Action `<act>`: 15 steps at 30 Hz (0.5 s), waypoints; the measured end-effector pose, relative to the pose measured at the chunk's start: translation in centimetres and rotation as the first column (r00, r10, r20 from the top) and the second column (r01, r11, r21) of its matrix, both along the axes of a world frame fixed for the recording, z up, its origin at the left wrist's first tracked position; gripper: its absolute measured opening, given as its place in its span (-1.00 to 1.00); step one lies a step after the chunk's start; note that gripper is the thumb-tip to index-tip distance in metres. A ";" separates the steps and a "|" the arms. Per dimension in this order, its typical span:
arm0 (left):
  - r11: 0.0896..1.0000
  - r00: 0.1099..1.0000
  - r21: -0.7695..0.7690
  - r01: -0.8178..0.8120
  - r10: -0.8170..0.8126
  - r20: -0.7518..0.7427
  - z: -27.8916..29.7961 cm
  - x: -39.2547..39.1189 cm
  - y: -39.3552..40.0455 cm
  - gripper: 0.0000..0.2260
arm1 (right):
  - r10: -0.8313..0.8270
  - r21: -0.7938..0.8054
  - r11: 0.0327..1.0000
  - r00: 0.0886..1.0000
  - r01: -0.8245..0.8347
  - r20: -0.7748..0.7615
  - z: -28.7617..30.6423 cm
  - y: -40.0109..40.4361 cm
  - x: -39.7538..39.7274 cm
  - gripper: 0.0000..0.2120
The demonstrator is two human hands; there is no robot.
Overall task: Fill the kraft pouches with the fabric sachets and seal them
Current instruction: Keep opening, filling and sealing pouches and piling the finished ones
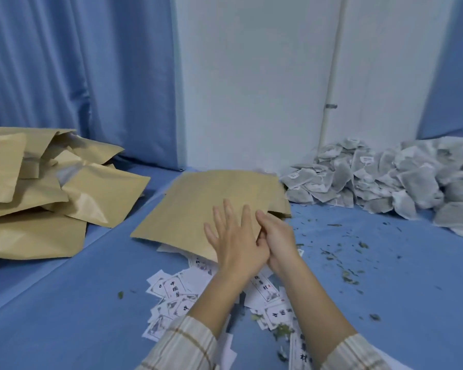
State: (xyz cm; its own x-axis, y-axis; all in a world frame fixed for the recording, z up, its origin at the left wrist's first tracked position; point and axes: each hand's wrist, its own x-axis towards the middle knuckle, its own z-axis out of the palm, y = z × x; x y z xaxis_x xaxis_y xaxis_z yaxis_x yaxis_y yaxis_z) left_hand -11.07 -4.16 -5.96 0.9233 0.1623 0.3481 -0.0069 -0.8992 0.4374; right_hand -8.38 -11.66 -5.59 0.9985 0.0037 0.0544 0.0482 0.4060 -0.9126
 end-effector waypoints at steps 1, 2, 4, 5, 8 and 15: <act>0.999 0.999 -0.036 0.019 -0.020 -0.049 -0.7 0.1 -0.2 -0.40 | -0.010 -0.025 1.000 1.000 0.010 -0.016 -0.8 -0.4 0.1 -0.72; 0.995 0.995 -0.090 0.033 -0.041 -0.094 -1.3 0.2 -0.4 -0.42 | -0.016 -0.038 0.999 0.999 0.015 -0.035 -1.5 -0.7 0.2 -0.79; 0.972 0.985 -0.232 0.020 -0.059 -0.160 -1.9 0.6 -0.7 -0.49 | 0.004 0.008 1.000 0.995 -0.003 -0.095 -2.4 -1.3 0.5 -0.83; 0.955 0.981 -0.297 -0.007 -0.050 -0.185 -1.9 0.8 -0.9 -0.52 | 0.032 0.058 0.998 0.992 -0.025 -0.123 -2.6 -1.4 0.7 -0.84; 0.935 0.970 -0.337 -0.114 0.031 -0.242 -1.1 1.5 -1.4 -0.60 | 0.087 0.137 0.989 0.981 -0.063 -0.174 -2.7 -1.9 1.0 -0.85; 0.913 0.983 -0.365 -0.180 0.160 -0.085 -2.9 2.2 -1.9 -0.66 | -0.002 0.032 0.999 0.985 0.008 -0.172 -3.5 -2.4 1.1 -0.85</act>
State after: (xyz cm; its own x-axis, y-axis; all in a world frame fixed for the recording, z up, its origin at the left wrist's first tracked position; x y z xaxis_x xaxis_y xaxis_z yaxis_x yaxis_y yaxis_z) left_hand -8.90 -6.09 -8.86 0.8853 0.4265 0.1855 0.1636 -0.6589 0.7342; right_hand -7.27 -14.08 -9.10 0.9931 -0.0001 -0.1177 -0.1059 0.4353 -0.8940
